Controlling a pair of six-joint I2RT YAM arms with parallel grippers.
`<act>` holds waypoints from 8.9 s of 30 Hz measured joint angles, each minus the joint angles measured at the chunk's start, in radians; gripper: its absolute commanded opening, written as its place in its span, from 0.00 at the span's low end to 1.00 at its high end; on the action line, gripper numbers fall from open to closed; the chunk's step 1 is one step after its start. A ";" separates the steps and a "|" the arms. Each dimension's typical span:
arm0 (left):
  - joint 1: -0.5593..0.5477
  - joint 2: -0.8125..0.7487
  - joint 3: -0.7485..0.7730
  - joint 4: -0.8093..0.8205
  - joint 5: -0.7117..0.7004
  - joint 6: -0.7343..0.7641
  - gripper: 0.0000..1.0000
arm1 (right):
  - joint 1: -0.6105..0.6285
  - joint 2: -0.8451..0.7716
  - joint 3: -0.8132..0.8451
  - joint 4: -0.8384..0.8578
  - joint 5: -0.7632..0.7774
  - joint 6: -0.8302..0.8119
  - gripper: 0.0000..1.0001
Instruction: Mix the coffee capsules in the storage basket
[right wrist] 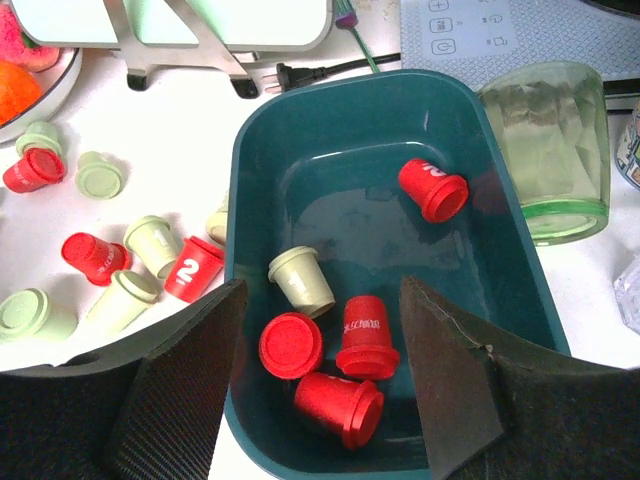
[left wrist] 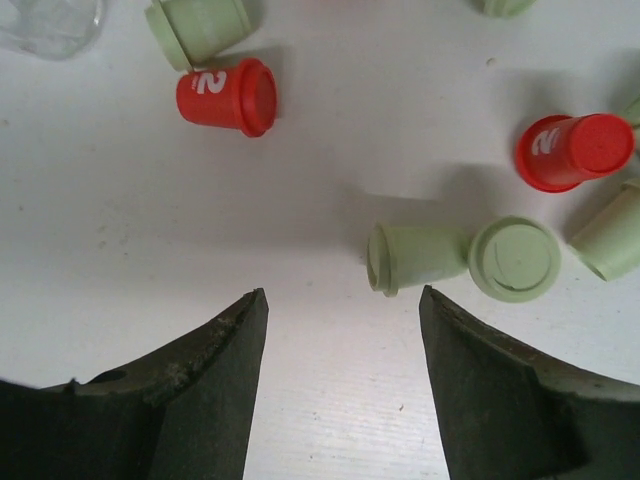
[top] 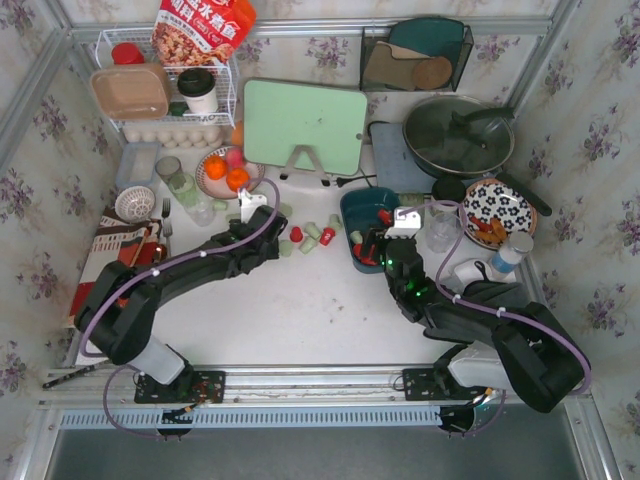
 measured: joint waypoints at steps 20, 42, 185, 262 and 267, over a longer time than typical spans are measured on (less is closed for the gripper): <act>0.027 0.252 0.125 0.022 0.153 -0.019 0.63 | 0.000 0.011 0.016 -0.018 -0.027 0.000 0.70; 0.027 0.202 0.108 0.005 0.161 -0.018 0.30 | 0.000 0.023 0.021 -0.042 -0.034 0.000 0.70; -0.155 -0.228 -0.133 0.023 0.136 0.174 0.81 | -0.011 0.227 0.194 -0.169 0.048 0.053 0.64; -0.123 0.235 0.305 0.352 0.420 0.228 0.65 | -0.028 -0.018 0.013 0.070 -0.041 0.078 0.59; -0.124 0.019 0.118 0.354 0.263 0.222 0.65 | -0.027 0.064 0.058 0.055 -0.152 0.053 0.57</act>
